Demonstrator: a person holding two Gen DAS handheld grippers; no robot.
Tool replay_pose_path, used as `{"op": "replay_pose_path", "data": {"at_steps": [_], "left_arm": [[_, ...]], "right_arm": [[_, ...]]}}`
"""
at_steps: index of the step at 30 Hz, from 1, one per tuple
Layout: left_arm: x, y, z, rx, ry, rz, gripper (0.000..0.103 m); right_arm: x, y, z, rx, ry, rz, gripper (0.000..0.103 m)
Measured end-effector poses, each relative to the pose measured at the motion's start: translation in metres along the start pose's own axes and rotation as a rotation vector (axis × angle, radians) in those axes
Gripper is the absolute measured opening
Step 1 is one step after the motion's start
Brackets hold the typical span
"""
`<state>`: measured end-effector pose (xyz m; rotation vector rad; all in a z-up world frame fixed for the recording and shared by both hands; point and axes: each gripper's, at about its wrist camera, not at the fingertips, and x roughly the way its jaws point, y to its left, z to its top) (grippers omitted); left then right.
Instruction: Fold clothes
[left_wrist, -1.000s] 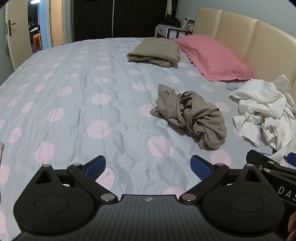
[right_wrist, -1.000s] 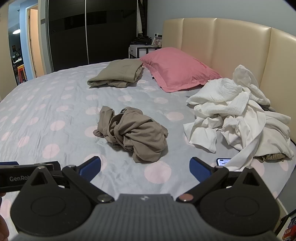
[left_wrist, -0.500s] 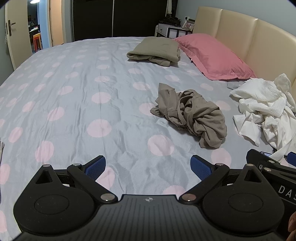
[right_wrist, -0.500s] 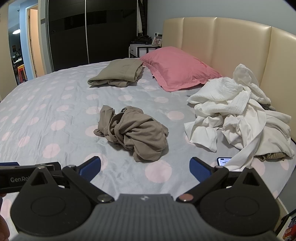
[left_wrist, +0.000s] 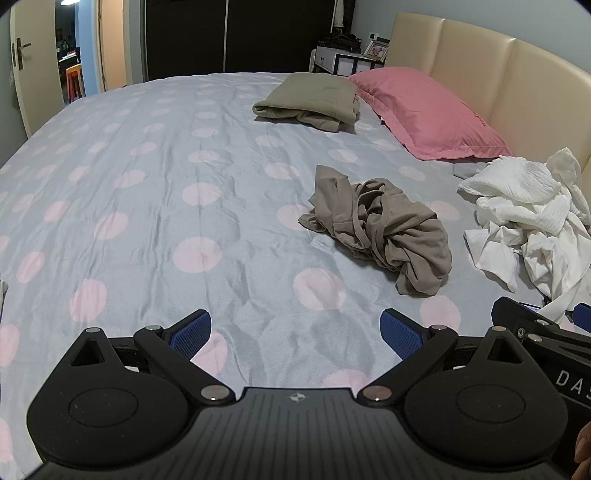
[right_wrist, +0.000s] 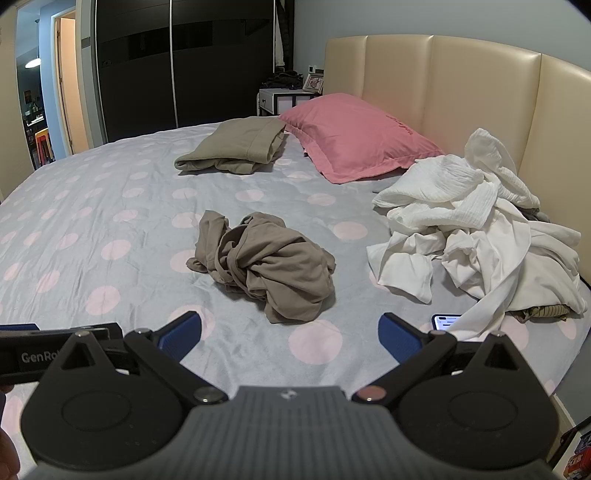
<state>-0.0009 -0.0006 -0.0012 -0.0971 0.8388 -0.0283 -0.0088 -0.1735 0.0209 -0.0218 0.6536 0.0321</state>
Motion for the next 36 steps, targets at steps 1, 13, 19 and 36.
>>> {"op": "replay_pose_path", "data": {"at_steps": [1,13,19,36], "left_arm": [[-0.0001,-0.0001,0.0001,0.000,0.000,0.000,0.100],[-0.0001,-0.0004,0.0014,-0.004,0.000,0.007,0.100],[0.0016,-0.0006,0.0014,-0.002,0.003,0.007,0.100],[0.0015,-0.0016,0.0028,0.005,0.007,0.007,0.100]], "right_arm": [[-0.0002,-0.0001,0.0003,0.000,0.000,0.000,0.103],[0.0009,-0.0008,0.0031,-0.005,-0.002,0.002,0.103],[0.0009,-0.0009,0.0016,-0.006,-0.006,0.001,0.103],[0.0018,-0.0019,0.0042,-0.009,-0.005,0.002,0.103]]}}
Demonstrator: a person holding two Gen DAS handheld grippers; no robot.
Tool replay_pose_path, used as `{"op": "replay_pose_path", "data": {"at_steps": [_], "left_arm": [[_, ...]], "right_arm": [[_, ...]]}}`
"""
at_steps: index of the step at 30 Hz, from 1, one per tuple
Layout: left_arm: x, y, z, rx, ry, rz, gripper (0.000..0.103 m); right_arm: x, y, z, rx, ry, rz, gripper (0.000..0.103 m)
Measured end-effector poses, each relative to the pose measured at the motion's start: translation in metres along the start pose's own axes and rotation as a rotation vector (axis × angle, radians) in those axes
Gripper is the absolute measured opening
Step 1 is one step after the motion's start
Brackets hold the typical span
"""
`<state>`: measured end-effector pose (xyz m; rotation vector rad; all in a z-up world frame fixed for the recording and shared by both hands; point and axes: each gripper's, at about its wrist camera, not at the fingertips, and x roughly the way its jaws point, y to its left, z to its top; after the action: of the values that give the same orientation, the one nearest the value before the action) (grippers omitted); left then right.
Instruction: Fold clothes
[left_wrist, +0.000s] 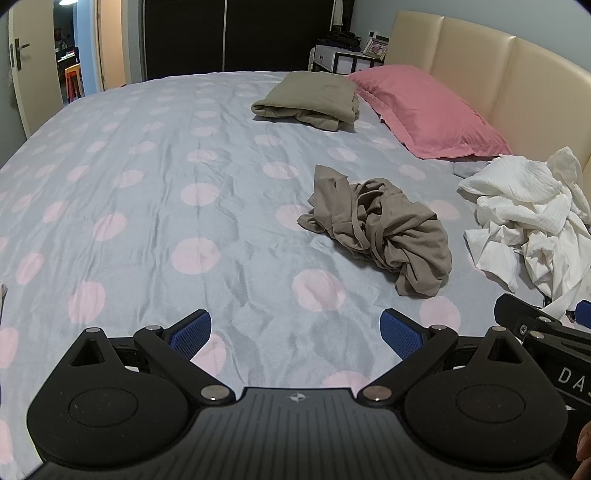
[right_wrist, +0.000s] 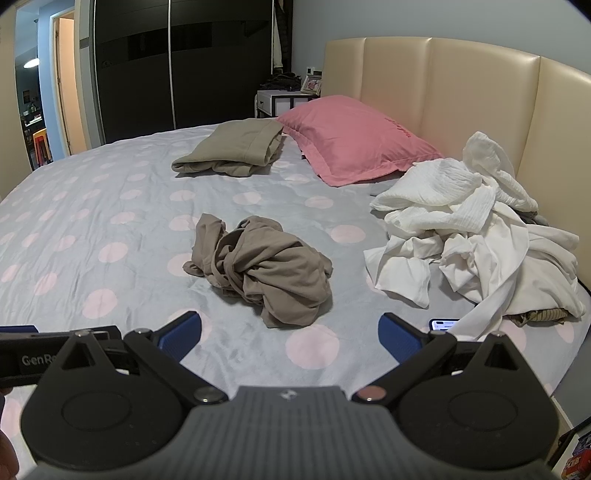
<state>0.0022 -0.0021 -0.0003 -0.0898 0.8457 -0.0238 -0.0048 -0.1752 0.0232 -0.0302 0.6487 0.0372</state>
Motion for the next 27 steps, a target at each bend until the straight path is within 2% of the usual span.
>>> {"op": "replay_pose_path", "data": {"at_steps": [27], "left_arm": [[0.0101,0.0015,0.0021,0.003,0.017,0.002,0.100]], "right_arm": [[0.0085,-0.0023,-0.0038,0.000,0.018,0.002,0.103]]}}
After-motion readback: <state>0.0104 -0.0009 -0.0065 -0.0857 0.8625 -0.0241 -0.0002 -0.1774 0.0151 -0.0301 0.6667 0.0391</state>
